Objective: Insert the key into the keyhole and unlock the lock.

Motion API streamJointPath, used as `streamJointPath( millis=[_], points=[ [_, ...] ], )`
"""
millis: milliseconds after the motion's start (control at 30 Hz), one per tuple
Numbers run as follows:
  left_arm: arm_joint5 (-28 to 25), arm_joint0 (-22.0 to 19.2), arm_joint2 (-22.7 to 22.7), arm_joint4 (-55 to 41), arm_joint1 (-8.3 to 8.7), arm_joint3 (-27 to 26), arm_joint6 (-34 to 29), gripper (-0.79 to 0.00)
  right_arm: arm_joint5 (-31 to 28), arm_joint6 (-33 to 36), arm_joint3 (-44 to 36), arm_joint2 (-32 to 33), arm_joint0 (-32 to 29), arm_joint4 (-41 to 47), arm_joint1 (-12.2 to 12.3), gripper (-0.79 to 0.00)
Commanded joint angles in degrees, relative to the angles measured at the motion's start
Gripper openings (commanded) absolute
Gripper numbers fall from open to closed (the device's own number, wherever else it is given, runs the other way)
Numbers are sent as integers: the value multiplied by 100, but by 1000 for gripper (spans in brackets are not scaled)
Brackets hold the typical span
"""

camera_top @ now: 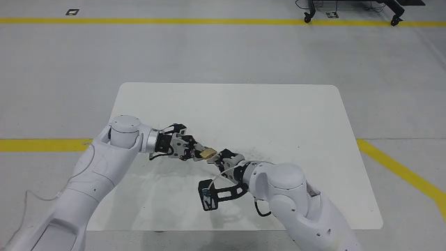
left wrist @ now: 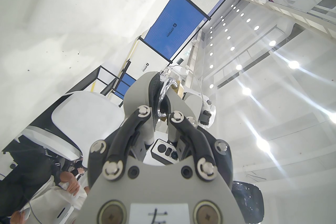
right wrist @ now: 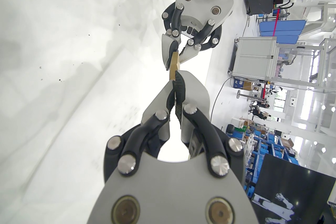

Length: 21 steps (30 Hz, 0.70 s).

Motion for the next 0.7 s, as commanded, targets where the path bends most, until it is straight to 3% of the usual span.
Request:
streamJointPath(
  millis=[0, 600, 633, 667],
  points=[
    [3, -2, 2, 3, 1, 2, 1, -785, 21, 60, 15, -27, 13, -11, -3, -785],
    [34, -17, 58, -46, -3, 0, 36, -785, 158, 660, 180, -328, 270, 171, -108, -785],
    [33, -21, 54, -53, -4, 6, 43, -785, 162, 683, 169, -332, 272, 191, -111, -496],
    [31, -22, 53, -56, -4, 10, 45, -785, 171, 705, 154, -332, 272, 208, -115, 0]
  ],
)
